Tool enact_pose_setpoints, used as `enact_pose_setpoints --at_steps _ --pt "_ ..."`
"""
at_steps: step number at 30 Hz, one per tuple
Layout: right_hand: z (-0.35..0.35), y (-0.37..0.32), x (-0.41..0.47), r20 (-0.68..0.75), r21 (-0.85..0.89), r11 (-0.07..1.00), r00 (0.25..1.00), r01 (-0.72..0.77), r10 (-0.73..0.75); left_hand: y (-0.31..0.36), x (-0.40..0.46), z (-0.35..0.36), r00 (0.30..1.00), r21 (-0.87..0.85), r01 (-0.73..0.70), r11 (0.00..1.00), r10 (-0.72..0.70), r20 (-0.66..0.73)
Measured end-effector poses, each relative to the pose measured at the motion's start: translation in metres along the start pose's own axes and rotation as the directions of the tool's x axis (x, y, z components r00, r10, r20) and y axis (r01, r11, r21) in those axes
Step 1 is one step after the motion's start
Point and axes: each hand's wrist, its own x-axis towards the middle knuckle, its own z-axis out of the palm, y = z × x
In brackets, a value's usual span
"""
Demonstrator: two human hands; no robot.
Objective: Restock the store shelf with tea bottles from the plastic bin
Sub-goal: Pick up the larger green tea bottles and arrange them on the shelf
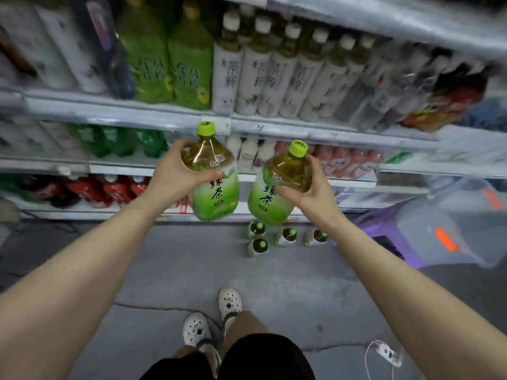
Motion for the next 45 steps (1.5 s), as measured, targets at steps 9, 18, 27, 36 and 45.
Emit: enact_pose_setpoints --at_steps 9,18,27,36,45 --pt "-0.093 -0.141 -0.016 -0.156 -0.114 0.943 0.932 0.313 -0.328 0.161 -0.008 -0.059 0.936 0.013 -0.351 0.936 0.351 0.008" --pt "-0.181 -0.244 -0.011 -0.246 -0.187 0.869 0.835 0.457 -0.492 0.283 -0.012 -0.108 0.832 -0.013 -0.554 0.832 0.554 -0.033" --pt "-0.290 -0.322 0.054 -0.326 -0.117 0.786 0.724 0.607 -0.608 0.402 0.009 -0.122 0.750 -0.071 -0.657 0.750 0.643 -0.151" --pt "-0.394 -0.392 0.141 -0.364 -0.095 0.680 0.610 0.727 -0.704 0.528 0.043 -0.119 0.660 -0.067 -0.731 0.679 0.679 -0.322" --pt "-0.425 -0.394 0.251 -0.326 -0.066 0.719 0.666 0.692 -0.671 0.595 0.081 -0.102 0.599 -0.012 -0.752 0.659 0.676 -0.429"
